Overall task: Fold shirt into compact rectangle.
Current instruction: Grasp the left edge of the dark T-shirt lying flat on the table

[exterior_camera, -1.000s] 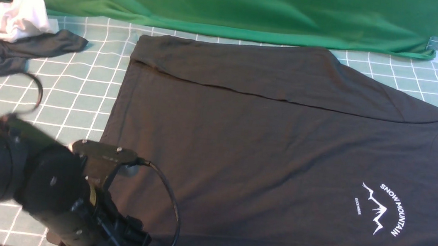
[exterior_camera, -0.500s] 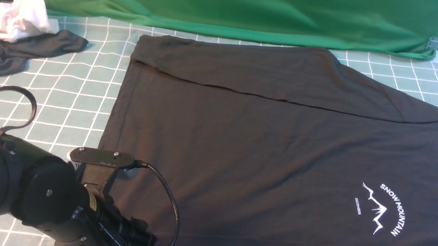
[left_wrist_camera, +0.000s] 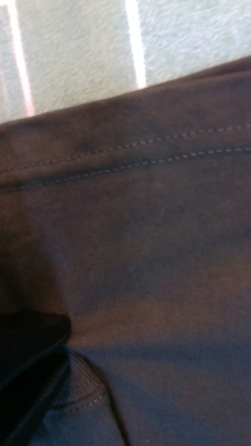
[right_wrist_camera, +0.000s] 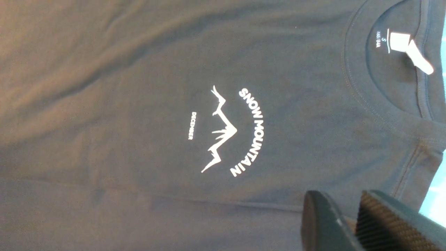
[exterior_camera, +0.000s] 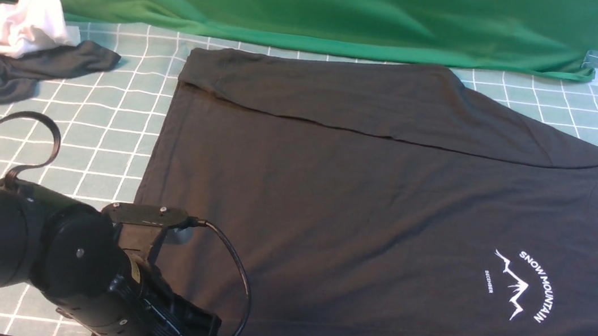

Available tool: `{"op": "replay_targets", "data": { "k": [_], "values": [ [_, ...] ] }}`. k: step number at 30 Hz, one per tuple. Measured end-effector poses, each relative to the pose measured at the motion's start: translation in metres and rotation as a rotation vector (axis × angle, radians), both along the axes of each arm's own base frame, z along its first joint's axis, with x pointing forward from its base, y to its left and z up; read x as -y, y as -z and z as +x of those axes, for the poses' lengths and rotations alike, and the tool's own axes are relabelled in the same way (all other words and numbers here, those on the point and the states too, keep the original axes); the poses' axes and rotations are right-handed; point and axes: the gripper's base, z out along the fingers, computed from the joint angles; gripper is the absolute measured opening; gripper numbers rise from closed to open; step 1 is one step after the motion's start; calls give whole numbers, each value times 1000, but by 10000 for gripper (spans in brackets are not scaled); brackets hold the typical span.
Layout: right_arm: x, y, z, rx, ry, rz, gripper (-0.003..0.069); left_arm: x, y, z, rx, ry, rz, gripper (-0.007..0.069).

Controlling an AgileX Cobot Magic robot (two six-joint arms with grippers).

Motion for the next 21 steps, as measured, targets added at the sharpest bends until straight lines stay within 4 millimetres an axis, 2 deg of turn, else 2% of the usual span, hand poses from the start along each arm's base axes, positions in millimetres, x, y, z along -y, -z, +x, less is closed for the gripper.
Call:
{"op": "replay_targets", "data": {
  "k": [9, 21],
  "values": [
    [0, 0, 0, 0, 0, 0, 173, 0, -11, -4, -6, 5, -14, 13],
    [0, 0, 0, 0, 0, 0, 187, 0, -13, -1, 11, -37, -27, 17]
  ]
}}
